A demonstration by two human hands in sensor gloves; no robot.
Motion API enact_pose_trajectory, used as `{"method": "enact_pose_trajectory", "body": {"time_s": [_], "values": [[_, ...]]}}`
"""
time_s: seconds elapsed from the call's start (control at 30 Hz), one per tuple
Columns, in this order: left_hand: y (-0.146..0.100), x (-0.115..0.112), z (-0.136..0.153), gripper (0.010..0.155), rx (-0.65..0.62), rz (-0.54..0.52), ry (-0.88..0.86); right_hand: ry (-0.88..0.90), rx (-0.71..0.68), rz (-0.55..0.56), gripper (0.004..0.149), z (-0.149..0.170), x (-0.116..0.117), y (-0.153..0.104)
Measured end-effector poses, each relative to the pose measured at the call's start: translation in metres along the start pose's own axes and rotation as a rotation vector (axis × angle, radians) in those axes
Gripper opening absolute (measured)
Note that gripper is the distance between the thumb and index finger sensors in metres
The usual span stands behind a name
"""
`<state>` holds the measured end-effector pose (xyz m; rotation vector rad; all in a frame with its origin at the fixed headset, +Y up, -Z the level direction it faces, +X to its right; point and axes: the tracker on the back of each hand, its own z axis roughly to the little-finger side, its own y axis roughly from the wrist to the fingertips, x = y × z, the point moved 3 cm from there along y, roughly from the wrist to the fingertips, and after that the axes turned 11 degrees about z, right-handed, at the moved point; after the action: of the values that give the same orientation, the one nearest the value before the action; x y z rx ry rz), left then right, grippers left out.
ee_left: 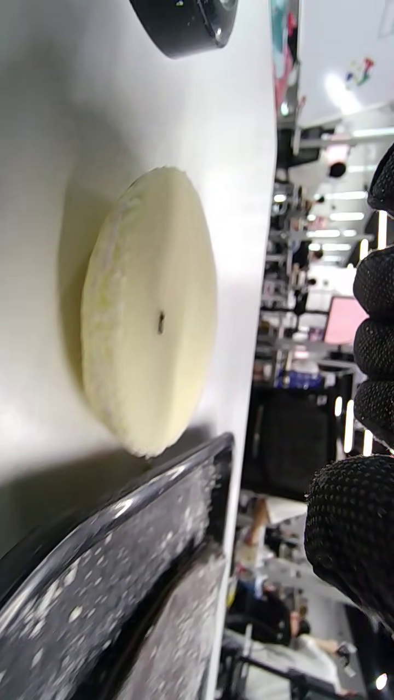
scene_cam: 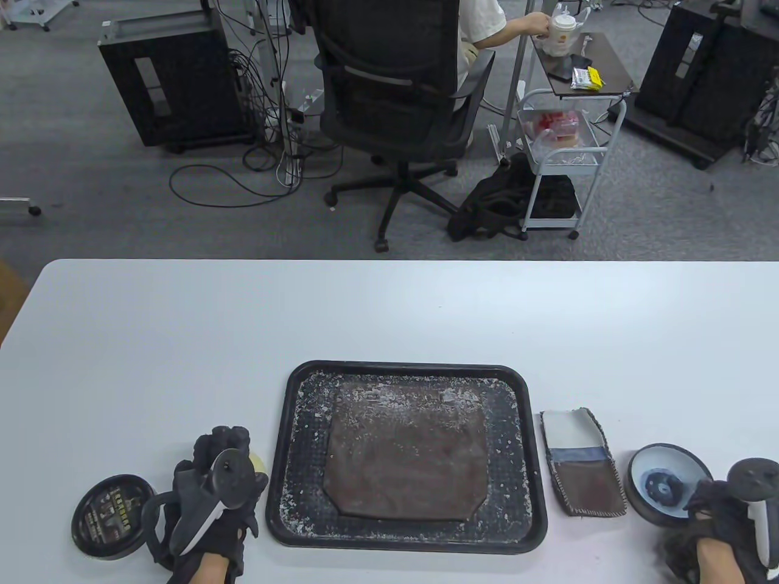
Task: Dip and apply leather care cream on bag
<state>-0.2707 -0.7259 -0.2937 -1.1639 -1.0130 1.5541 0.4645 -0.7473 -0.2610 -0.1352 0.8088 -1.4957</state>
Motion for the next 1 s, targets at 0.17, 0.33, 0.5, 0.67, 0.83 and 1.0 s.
{"method": "enact_pose_trajectory", "body": {"time_s": [0.17,0.33,0.5,0.67,0.83,1.0], "values": [[0.009,0.009,0.029,0.075,0.165,-0.041,-0.016,0.335,-0.01,0.096,0.054,-0.005,-0.02,-0.006],[0.016,0.001,0.085,0.088,0.436,0.04,-0.061,0.639,-0.093,-0.011,0.058,-0.025,-0.021,-0.017],[0.017,-0.017,0.135,0.104,0.595,0.157,-0.225,0.726,-0.15,-0.09,0.067,-0.043,-0.021,-0.028],[0.021,-0.031,0.159,0.112,0.698,0.262,-0.288,0.802,-0.137,-0.215,0.076,-0.05,-0.014,-0.035],[0.022,-0.051,0.172,0.119,0.719,0.388,-0.377,0.816,-0.151,-0.251,0.076,-0.055,-0.012,-0.037],[0.024,-0.056,0.176,0.12,0.699,0.411,-0.43,0.81,-0.193,-0.272,0.075,-0.062,-0.011,-0.042]]}}
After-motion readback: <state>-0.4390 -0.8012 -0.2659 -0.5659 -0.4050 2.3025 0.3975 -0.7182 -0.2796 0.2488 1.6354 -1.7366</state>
